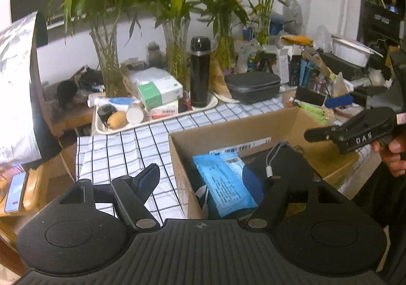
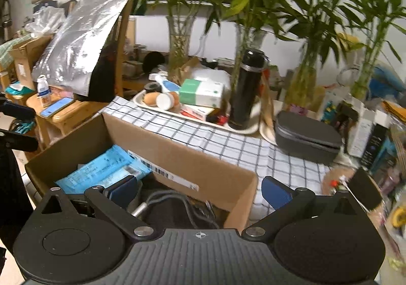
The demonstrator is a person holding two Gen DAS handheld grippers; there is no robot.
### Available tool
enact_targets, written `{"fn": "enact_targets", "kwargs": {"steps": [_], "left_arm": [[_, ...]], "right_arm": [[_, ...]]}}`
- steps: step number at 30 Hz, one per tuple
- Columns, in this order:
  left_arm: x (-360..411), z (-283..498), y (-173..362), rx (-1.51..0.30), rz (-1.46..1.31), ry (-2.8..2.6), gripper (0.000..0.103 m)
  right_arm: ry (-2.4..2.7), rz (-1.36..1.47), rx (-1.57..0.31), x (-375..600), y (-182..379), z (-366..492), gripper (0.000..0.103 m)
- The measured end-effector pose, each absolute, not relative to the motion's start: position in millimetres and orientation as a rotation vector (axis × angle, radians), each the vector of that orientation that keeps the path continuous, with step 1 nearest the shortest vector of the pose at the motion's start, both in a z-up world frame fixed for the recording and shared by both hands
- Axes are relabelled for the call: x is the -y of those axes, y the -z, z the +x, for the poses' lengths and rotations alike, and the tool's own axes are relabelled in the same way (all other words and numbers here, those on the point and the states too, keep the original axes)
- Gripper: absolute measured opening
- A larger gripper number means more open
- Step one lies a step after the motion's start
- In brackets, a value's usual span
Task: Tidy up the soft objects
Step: 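Withdraw both tools up and away from the box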
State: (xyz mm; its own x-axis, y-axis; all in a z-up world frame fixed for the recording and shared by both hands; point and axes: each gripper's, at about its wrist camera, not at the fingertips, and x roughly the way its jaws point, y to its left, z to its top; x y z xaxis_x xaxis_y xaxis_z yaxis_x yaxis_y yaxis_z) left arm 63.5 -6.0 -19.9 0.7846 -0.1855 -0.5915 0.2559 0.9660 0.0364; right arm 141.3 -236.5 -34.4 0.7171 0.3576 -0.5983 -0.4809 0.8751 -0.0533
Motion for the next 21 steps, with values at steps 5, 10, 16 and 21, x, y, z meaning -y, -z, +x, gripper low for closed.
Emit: {"fn": "enact_targets", "kwargs": {"steps": [5,10,16,21], "left_arm": [[3,57,17,-0.588,0.065,0.195,0.091],[0,55,14,-0.556,0.005,0.17,0.103],[6,57,15,-0.613,0.008,0.134,0.103],[12,55,16,-0.654,0.031,0.115,0.103]], "right_arm": [[-0.397,-0.201,-0.619,242,38,123,0.103],[-0.314,-0.151,-0.624,247,39,109,0.103],[-0.175,-0.085,-0.639,253,33,91,0.103],[-0.103,-0.084,-0.697,253,32,79,0.103]]}}
